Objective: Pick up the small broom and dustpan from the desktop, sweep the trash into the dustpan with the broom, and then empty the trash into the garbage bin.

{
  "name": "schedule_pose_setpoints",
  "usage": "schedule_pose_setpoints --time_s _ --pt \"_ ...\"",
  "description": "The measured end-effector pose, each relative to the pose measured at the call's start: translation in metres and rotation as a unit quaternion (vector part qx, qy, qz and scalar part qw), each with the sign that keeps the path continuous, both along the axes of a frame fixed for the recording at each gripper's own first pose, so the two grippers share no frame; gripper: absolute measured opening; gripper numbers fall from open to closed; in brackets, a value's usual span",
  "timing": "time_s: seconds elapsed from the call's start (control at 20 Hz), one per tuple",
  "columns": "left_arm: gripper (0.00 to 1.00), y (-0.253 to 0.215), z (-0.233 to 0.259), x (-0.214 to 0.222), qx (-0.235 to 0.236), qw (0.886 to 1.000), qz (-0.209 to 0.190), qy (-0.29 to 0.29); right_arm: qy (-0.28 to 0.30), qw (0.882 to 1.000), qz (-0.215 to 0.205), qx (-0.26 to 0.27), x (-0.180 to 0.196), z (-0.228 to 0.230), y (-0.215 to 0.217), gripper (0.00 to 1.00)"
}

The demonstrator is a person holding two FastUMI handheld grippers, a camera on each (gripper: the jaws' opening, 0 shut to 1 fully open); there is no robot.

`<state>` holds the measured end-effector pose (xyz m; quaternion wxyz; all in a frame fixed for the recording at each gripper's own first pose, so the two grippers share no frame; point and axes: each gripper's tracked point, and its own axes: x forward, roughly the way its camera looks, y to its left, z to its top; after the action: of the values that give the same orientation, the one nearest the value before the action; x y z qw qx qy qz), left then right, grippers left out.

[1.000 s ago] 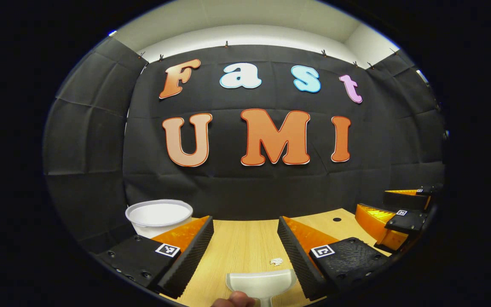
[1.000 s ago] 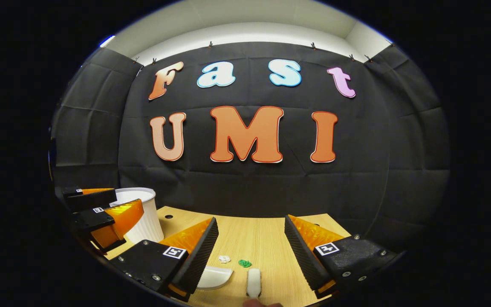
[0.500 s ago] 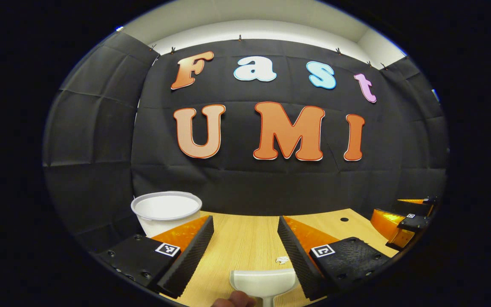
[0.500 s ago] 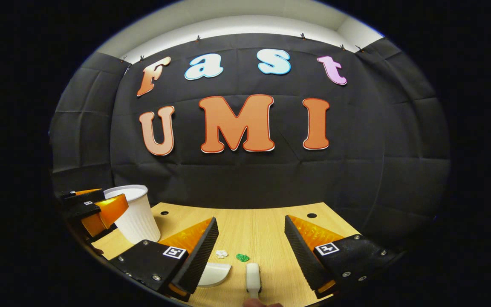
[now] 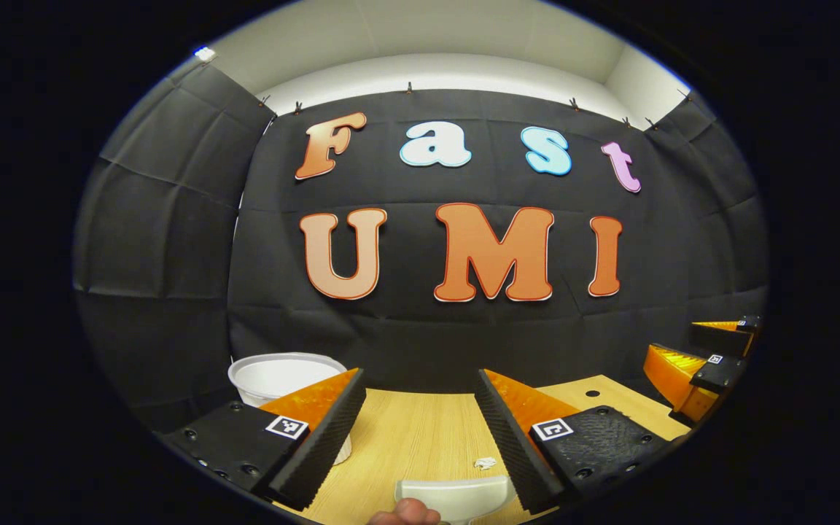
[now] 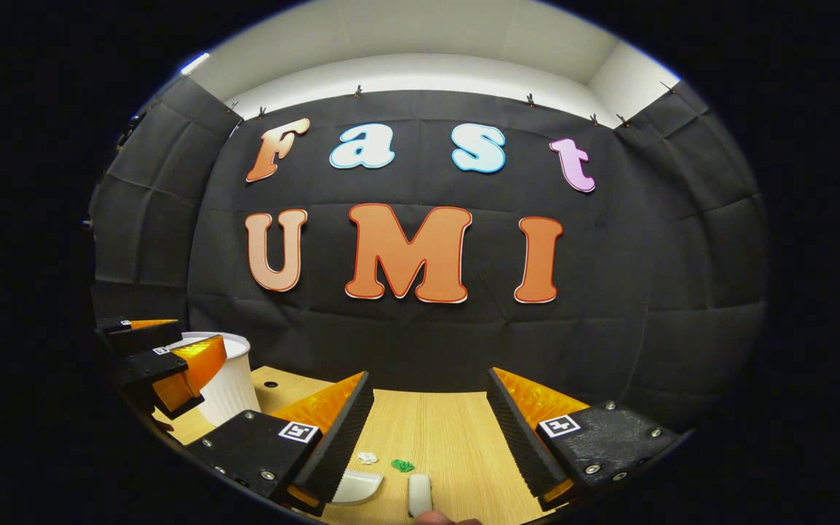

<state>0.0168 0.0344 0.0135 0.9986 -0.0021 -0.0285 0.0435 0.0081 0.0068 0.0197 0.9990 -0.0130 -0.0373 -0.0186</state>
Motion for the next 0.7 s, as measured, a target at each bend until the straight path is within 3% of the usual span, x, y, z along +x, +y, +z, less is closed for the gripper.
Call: schedule_pose_setpoints --time_s 0.25,0.45,0.6,0.7 --pt "0.95 0.022 0.013 0.006 -0.012 0.999 0.017 -0.036 0.003 1.0 -0.008 0.007 0.002 -0.001 -0.002 0.94" --pt "0.95 0.045 0.016 0.005 -0.022 0.998 0.051 -0.031 0.004 1.0 -0.01 0.01 0.0 0.0 -0.007 0.94" --pt "0.94 0.037 0.023 -0.006 -0.007 0.997 0.058 -0.041 0.0 1.0 0.001 0.012 -0.001 0.003 -0.001 0.94" --pt "0.95 0.017 0.025 -0.007 0.009 0.998 0.037 -0.043 0.001 1.0 0.002 0.008 -0.001 0.003 -0.002 0.94"
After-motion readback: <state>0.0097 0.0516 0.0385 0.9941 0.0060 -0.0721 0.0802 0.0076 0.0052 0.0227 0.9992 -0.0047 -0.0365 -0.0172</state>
